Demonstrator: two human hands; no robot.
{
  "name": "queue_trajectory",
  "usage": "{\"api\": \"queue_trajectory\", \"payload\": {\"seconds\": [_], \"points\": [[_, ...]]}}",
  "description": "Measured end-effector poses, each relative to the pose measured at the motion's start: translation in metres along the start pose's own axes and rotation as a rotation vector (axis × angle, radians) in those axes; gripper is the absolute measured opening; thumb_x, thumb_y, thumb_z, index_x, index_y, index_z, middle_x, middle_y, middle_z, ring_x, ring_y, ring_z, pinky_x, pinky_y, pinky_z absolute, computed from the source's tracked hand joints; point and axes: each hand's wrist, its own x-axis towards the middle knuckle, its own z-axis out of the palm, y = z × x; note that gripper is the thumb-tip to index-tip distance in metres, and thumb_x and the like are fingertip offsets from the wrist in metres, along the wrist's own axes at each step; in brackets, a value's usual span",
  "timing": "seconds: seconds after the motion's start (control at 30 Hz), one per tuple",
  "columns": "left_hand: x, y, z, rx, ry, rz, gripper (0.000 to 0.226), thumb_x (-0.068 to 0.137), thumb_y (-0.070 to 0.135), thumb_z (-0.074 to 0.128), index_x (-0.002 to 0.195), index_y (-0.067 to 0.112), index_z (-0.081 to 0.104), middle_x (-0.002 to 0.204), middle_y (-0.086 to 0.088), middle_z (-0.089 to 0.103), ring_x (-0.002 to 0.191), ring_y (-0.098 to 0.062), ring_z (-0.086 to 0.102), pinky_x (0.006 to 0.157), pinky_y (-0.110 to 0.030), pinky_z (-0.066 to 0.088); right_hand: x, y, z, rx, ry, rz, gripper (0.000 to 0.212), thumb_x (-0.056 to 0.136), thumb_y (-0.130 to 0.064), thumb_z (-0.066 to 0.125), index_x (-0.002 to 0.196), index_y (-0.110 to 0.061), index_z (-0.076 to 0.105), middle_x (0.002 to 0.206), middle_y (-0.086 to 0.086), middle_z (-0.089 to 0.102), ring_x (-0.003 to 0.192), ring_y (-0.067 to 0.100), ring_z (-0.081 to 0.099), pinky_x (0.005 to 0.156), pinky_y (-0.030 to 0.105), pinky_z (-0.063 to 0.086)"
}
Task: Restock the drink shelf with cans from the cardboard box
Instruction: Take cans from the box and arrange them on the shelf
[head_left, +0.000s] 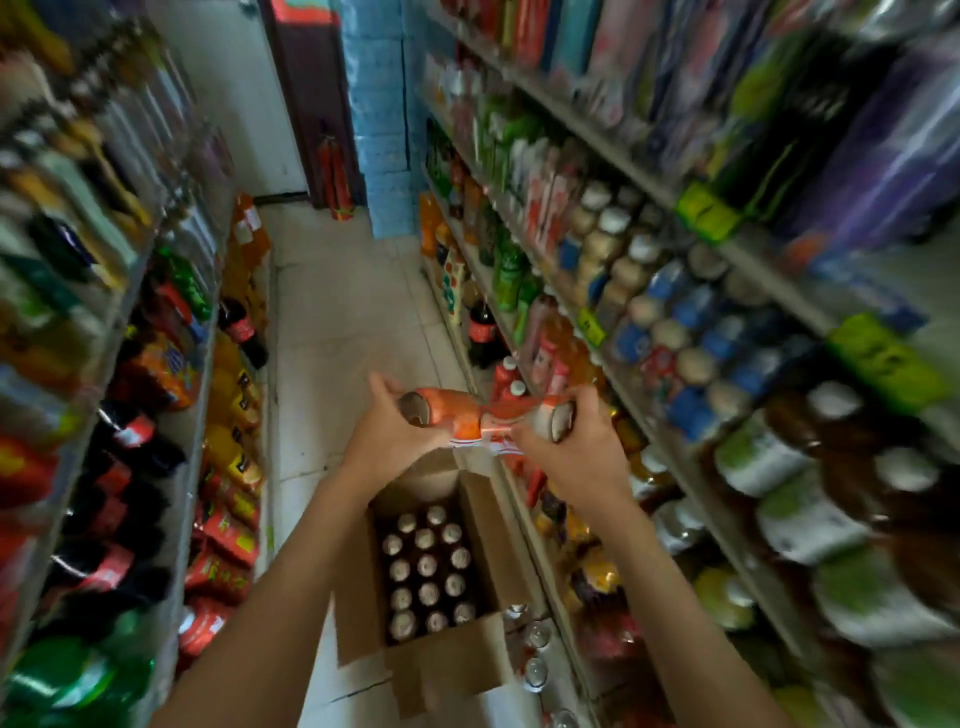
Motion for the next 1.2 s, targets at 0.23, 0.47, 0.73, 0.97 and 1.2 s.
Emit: {"api": "queue_trajectory", "payload": {"seconds": [0.23,0.47,0.73,0.97,1.2], "points": [[-0.033,0.144,-0.024,-0.206,-0.163,0.231,0.052,0.05,0.042,0.077,0.09,0.032,0.045,0.089,0.008,0.056,0.08,-0.002,0.057,0.075,-0.033,0.053,-0.046,-0.098,-0.144,0.102,0.098,0.009,0.042,0.069,-0.041,0.076,0.095,-0.026,0.046,0.092,-0.005,0.062,0.083,0.015,0.061,0.071,0.039,0.051],[-0.057,0.236,-0.022,-0.207,-0.368,0.505,0.042,0.054,0.05,0.072,0.089,0.045,0.05,0.081,0.015,0.062,0.079,-0.007,0.06,0.078,-0.039,0.05,-0.116,-0.139,-0.234,0.106,0.244,0.035,0.038,0.069,-0.036,0.077,0.096,-0.029,0.051,0.087,-0.007,0.065,0.078,0.007,0.062,0.068,0.027,0.05],[-0.125,0.332,0.035,0.013,-0.692,0.856,0.042,0.058,0.063,0.061,0.09,0.037,0.049,0.074,0.004,0.061,0.076,-0.024,0.061,0.074,-0.045,0.048,-0.215,-0.134,-0.325,-0.135,0.362,0.126,0.037,0.071,-0.031,0.077,0.097,-0.024,0.052,0.081,-0.009,0.063,0.069,0.005,0.058,0.058,0.019,0.045],[-0.203,0.38,0.125,0.257,-0.794,0.976,0.043,0.073,0.06,0.067,0.098,0.029,0.052,0.089,0.004,0.063,0.089,-0.02,0.059,0.067,-0.032,0.038,-0.274,-0.089,-0.404,-0.374,0.478,0.321,0.039,0.073,-0.033,0.072,0.104,-0.019,0.052,0.1,0.001,0.057,0.092,0.02,0.055,0.076,0.031,0.044],[-0.261,0.41,0.21,0.395,-0.922,0.982,0.075,0.074,0.059,0.066,0.138,0.028,0.043,0.137,0.0,0.055,0.117,-0.021,0.056,0.089,-0.029,0.045,-0.284,-0.049,-0.475,-0.619,0.328,0.482,0.052,0.073,-0.041,0.066,0.118,-0.017,0.053,0.115,0.005,0.06,0.101,0.024,0.057,0.082,0.035,0.05]]}}
